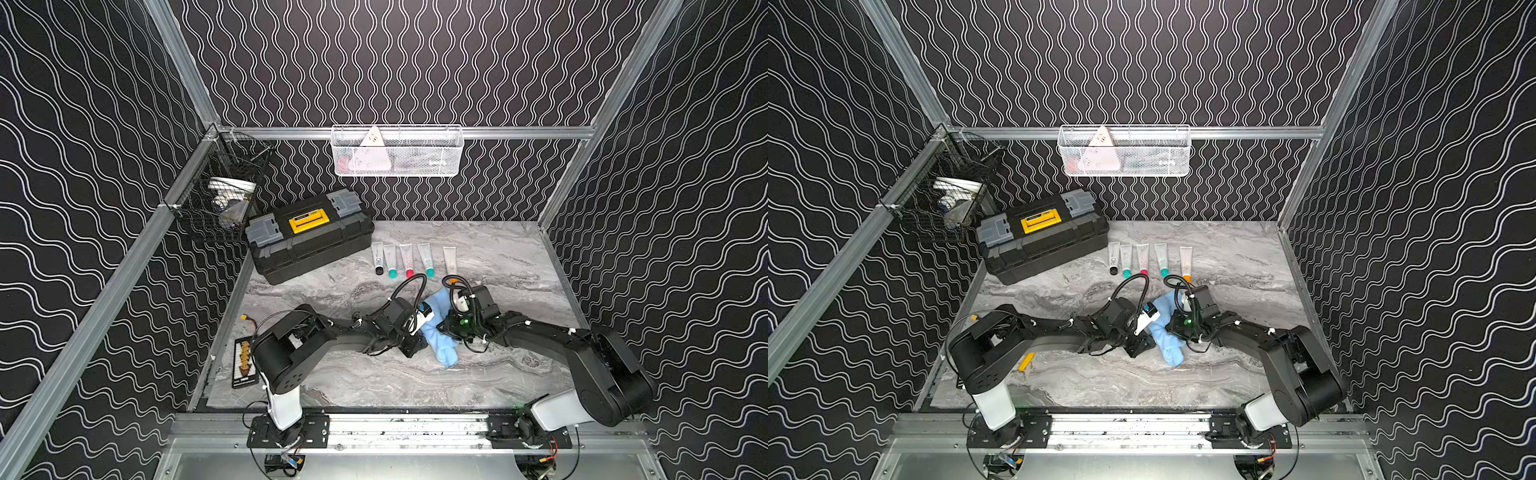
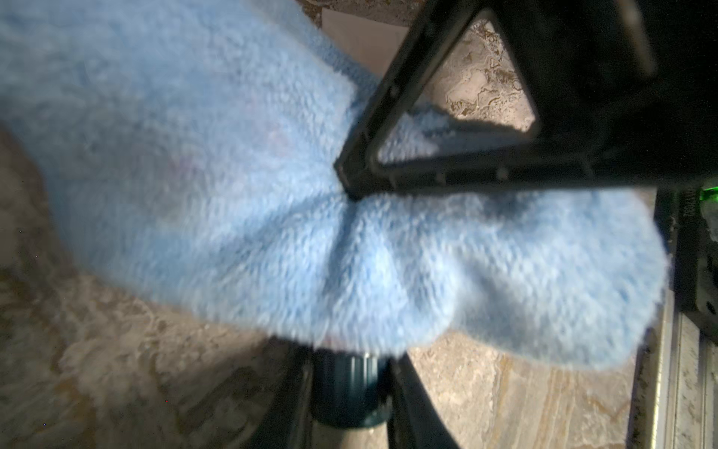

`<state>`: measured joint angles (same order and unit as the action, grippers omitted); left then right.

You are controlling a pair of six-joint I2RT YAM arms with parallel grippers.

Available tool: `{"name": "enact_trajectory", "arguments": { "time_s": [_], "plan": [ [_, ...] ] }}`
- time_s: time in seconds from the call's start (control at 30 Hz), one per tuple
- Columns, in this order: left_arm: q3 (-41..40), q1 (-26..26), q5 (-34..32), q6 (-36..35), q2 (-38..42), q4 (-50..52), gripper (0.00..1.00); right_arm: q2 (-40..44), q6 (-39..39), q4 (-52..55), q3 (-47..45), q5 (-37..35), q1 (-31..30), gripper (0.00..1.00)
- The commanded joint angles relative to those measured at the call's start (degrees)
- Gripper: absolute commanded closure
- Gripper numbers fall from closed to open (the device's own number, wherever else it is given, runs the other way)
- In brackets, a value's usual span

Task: Wipe the surface of the toothpaste tube
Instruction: Wipe the dirt from the toothpaste tube.

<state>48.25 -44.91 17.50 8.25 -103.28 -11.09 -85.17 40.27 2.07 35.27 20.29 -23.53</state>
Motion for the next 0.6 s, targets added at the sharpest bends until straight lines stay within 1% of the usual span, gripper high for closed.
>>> {"name": "enact_trajectory", "arguments": {
  "time_s": [0.0,0.1,0.3,0.47,0.57],
  "plan": [
    [-0.6,0.4,-2.3,0.9,0.6,-2.4,0.91,0.5,-1.4,8.6,-1.2,-4.4,3.5,1.0],
    [-0.7,0.4,-2.1,0.8,0.6,-2.5,0.91,0.3,-3.2,9.6,-0.7,-4.5,7.2,1.0],
    [-0.7,0.5,-2.0,0.7,0.6,-2.6,0.91,0.0,-5.0,11.3,1.9,-5.2,11.6,1.0],
    [-0.4,0.5,-2.0,0.7,0.4,-2.4,0.91,0.0,-6.8,13.0,4.0,-5.7,12.9,1.0],
    [-0.4,0.4,-2.1,0.7,0.3,-2.4,0.91,-0.1,-7.4,13.1,4.4,-4.7,12.9,1.0]
  ]
}}
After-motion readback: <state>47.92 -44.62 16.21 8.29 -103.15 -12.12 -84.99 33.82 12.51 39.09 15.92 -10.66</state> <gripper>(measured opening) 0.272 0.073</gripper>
